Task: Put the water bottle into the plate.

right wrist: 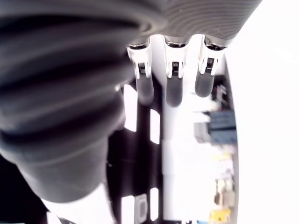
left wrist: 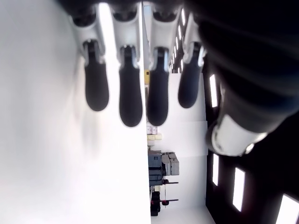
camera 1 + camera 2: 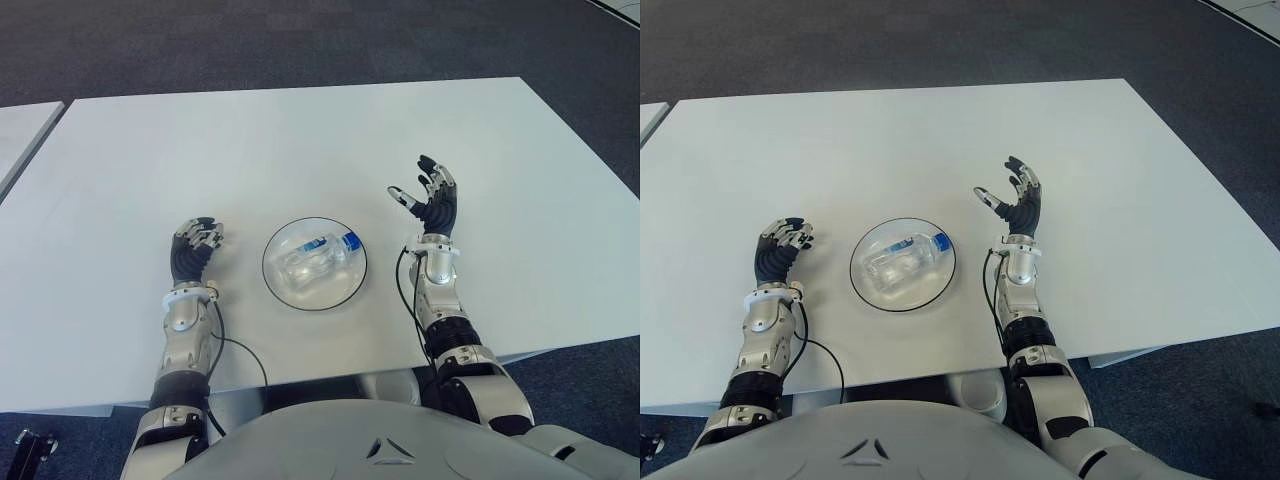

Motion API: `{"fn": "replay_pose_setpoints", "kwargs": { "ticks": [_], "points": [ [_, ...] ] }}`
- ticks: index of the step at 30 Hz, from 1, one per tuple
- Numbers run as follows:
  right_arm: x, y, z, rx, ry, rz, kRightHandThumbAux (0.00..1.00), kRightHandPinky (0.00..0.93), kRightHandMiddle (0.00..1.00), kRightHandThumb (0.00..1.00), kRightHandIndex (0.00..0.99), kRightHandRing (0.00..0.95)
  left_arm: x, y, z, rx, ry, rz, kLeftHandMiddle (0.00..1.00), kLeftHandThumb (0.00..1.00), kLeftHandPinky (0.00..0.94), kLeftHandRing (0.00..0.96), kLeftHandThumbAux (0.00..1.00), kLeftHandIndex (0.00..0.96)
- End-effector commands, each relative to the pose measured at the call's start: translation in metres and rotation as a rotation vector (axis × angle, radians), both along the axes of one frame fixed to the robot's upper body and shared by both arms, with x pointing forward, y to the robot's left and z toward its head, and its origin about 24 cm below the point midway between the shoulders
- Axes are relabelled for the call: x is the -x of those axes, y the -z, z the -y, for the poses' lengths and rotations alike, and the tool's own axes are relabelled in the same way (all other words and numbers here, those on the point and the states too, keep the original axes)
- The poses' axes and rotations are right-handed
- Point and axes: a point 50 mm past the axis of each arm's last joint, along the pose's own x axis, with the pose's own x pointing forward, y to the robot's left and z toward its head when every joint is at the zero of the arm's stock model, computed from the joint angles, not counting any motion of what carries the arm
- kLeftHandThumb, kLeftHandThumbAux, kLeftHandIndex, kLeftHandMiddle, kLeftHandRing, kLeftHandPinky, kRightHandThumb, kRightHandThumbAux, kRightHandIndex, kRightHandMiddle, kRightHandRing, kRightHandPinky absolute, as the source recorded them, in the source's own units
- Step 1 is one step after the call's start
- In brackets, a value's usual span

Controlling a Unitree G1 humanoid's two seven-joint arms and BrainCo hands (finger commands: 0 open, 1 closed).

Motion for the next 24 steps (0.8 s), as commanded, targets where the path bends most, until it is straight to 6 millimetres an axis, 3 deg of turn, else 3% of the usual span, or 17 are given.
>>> {"fn": "replay_pose_setpoints", "kwargs": {
  "ticks": [1,2,6,24],
  "points": [
    [0.006,0.012,0.001,-0.027,-0.011,-0.092,0.893,0.365,0.36,0.457,0.381,0.335,0.036,0.046,0.011,0.083,0.006,-0.287,0.476,0.831,0.512,0.535,0.683,0.408],
    [0.007,0.013,0.001,-0.03,-0.012,-0.102,0.836,0.383,0.374,0.544,0.395,0.351,0.036,0.046,0.011,0.083,0.006,-0.287,0.474,0.832,0.51,0.535,0.682,0.411],
    [0.011,0.019,0.001,-0.042,-0.021,-0.128,0.754,0.448,0.425,0.666,0.417,0.411,0.036,0.046,0.011,0.081,0.005,-0.289,0.471,0.833,0.505,0.532,0.681,0.418],
    [0.027,0.055,-0.007,-0.073,-0.092,-0.224,0.728,0.601,0.653,0.699,0.437,0.63,0.035,0.046,0.012,0.078,0.019,-0.286,0.469,0.832,0.494,0.52,0.682,0.417]
  ]
}}
